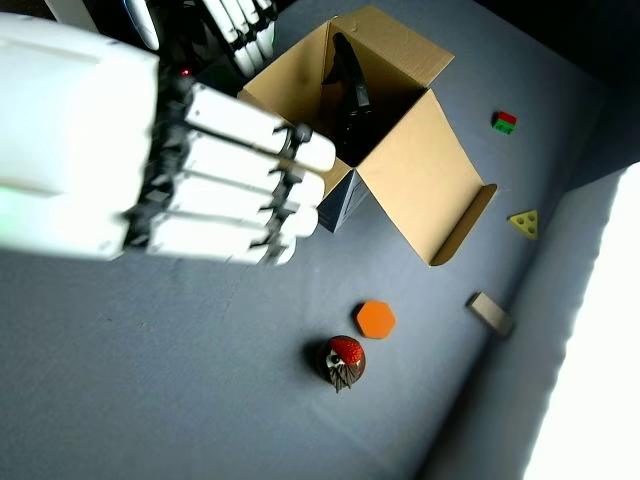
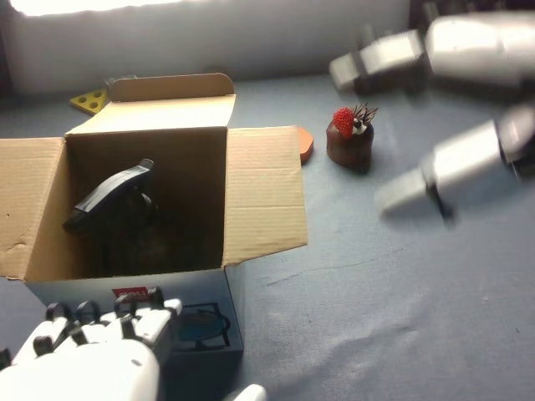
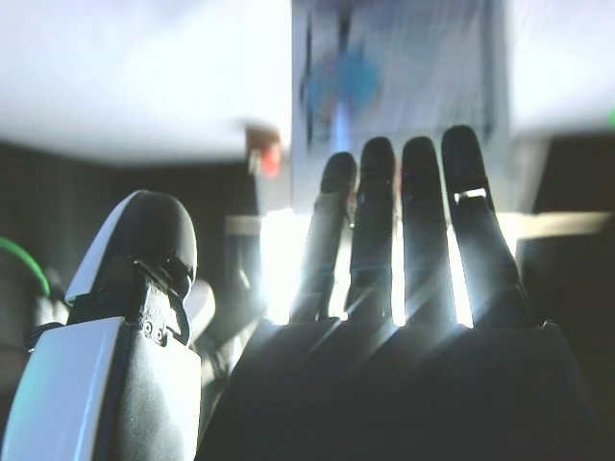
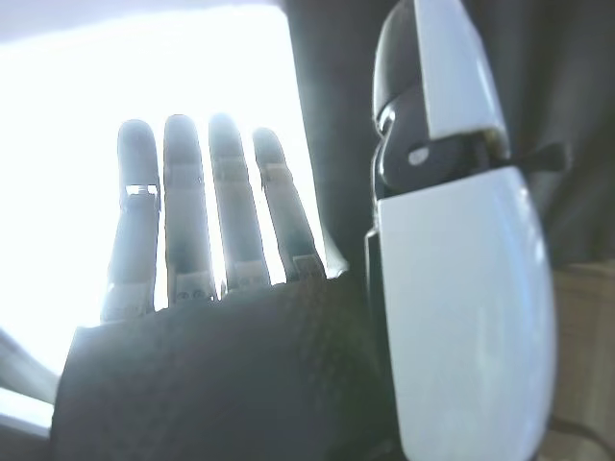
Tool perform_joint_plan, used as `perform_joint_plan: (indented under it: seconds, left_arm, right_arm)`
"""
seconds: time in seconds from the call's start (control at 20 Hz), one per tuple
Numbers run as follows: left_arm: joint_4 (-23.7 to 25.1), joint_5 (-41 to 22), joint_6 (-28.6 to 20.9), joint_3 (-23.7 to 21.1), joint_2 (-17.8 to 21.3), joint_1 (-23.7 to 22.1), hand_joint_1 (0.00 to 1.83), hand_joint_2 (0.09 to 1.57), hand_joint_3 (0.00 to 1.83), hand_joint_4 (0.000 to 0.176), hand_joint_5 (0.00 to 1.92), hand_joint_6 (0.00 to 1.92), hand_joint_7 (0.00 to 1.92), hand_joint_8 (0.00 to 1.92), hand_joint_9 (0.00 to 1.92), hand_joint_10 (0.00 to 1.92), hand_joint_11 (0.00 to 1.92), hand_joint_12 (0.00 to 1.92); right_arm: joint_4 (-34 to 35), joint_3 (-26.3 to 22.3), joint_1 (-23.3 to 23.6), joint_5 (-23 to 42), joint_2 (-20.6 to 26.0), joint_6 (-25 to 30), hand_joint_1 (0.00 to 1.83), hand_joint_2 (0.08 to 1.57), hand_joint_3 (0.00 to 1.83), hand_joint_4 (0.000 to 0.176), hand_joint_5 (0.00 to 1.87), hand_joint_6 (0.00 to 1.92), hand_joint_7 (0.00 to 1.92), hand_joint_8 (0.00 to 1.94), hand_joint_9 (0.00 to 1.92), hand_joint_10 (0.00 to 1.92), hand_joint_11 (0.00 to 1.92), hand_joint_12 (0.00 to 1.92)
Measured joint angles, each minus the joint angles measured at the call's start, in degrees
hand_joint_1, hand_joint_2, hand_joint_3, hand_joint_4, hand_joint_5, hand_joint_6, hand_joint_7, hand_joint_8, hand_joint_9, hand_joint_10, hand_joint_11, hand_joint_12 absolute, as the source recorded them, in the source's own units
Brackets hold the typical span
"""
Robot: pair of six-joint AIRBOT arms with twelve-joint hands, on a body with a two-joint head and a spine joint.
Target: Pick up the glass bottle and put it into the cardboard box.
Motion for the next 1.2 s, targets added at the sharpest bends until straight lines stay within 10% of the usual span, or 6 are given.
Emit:
perform_joint_plan:
  seconds: [0.3, 0.35, 0.45, 0.55, 0.85, 1.2]
  left_arm:
    - [-8.7, -0.3, 10.0, 2.2, -0.5, -13.9, 0.11, 1.27, 0.01, 0.0, 0.38, 0.07, 0.46, 0.06, 0.39, 0.1, 0.0, 1.36]
    - [-10.0, -0.4, 10.8, 2.7, -0.4, -15.3, 0.16, 1.3, 0.0, 0.0, 0.43, 0.21, 0.54, 0.2, 0.35, 0.44, 0.0, 1.5]
    - [-10.2, -0.2, 12.1, 4.3, -0.4, -17.6, 0.22, 1.34, 0.0, 0.0, 0.32, 0.95, 0.42, 1.14, 0.24, 1.29, 0.0, 1.78]
    - [-9.6, 0.9, 12.3, 5.6, -0.3, -18.9, 0.33, 1.33, 0.0, 0.0, 0.44, 1.38, 0.59, 1.52, 0.48, 1.67, 0.21, 1.91]
    - [-12.9, 3.1, 19.5, 7.6, 1.9, -24.5, 0.66, 1.38, 0.01, 0.0, 0.98, 1.83, 1.1, 1.85, 1.09, 1.92, 0.89, 1.92]
    - [-12.3, 7.4, 20.9, 9.2, 2.9, -26.5, 0.82, 1.41, 0.01, 0.0, 1.03, 1.92, 1.19, 1.92, 1.24, 1.92, 1.11, 1.92]
  right_arm:
    - [-0.1, -3.8, -0.7, -6.3, 1.2, 1.2, 0.39, 1.19, 0.0, 0.0, 0.57, 0.56, 0.73, 0.04, 0.56, 0.41, 0.0, 1.46]
    - [0.0, -4.6, -1.2, -6.1, 1.4, 1.4, 0.4, 1.19, 0.0, 0.0, 0.59, 0.74, 0.82, 0.07, 0.56, 0.63, 0.06, 1.53]
    - [0.0, -6.7, -1.2, -6.0, 1.7, 0.6, 0.41, 1.21, 0.0, 0.0, 0.68, 0.93, 0.97, 0.23, 0.62, 1.01, 0.27, 1.67]
    - [0.0, -8.0, -0.7, -6.1, 1.7, 0.2, 0.45, 1.22, 0.0, 0.0, 0.74, 1.17, 0.89, 0.98, 0.75, 1.39, 0.49, 1.86]
    - [-0.4, -8.3, -1.2, -5.6, 1.7, 4.2, 1.02, 1.27, 0.02, 0.0, 0.72, 1.48, 1.13, 1.66, 1.13, 1.91, 1.14, 1.92]
    - [-0.7, -8.3, -1.9, -6.6, 1.0, 5.4, 0.95, 1.35, 0.04, 0.0, 1.02, 1.76, 1.18, 1.8, 1.24, 1.92, 1.27, 1.92]
